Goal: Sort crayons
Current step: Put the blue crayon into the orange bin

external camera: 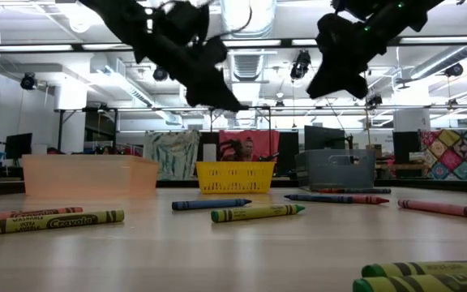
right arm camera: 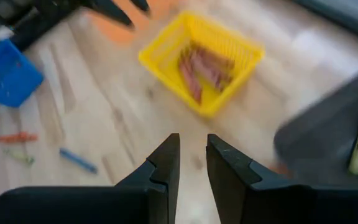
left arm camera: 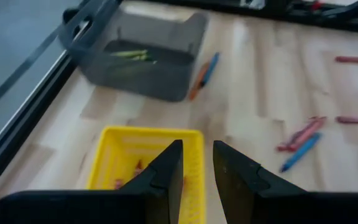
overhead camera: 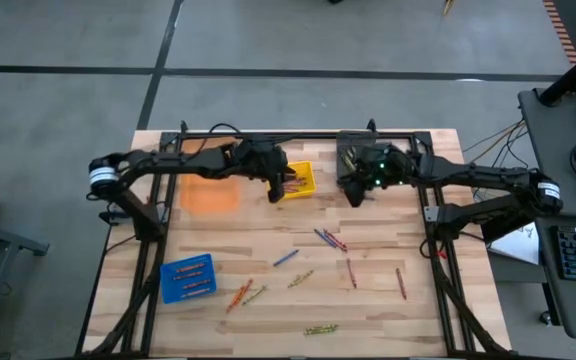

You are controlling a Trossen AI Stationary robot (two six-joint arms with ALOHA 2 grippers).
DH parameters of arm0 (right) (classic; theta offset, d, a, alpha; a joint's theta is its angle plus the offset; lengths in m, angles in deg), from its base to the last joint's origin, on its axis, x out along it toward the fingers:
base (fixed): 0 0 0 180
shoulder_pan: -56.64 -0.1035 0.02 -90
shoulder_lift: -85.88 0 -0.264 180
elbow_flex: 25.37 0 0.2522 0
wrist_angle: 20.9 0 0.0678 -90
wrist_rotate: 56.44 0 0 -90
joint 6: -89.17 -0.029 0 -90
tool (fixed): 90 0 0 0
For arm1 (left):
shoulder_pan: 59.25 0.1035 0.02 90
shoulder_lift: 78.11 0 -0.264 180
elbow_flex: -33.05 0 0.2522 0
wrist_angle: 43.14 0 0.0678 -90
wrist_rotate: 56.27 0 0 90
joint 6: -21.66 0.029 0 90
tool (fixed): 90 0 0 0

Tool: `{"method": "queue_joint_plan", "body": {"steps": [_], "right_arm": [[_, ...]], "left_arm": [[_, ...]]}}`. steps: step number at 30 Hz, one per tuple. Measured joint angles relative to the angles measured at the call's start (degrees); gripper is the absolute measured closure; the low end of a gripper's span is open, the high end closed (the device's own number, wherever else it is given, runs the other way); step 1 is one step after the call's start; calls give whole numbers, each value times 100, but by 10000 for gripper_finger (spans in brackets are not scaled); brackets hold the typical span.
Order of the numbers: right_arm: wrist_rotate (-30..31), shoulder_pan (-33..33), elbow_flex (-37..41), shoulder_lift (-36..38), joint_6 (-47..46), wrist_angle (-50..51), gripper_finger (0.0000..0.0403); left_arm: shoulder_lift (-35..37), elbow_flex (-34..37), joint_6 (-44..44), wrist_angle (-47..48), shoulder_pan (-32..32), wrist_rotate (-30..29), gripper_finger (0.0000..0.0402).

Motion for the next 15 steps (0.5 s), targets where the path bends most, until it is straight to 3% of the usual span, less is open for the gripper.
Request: {"method": "queue_joint_plan", "body": {"steps": [6, 15], "right_arm": [[33, -395, 0, -11, -803, 899, 335], [420, -538, 0, -357, -1598, 2401, 335]], "left_arm": [[301, 31, -15, -1, -561, -420, 331], [538, 163, -72, -370, -1210, -451, 331]]}}
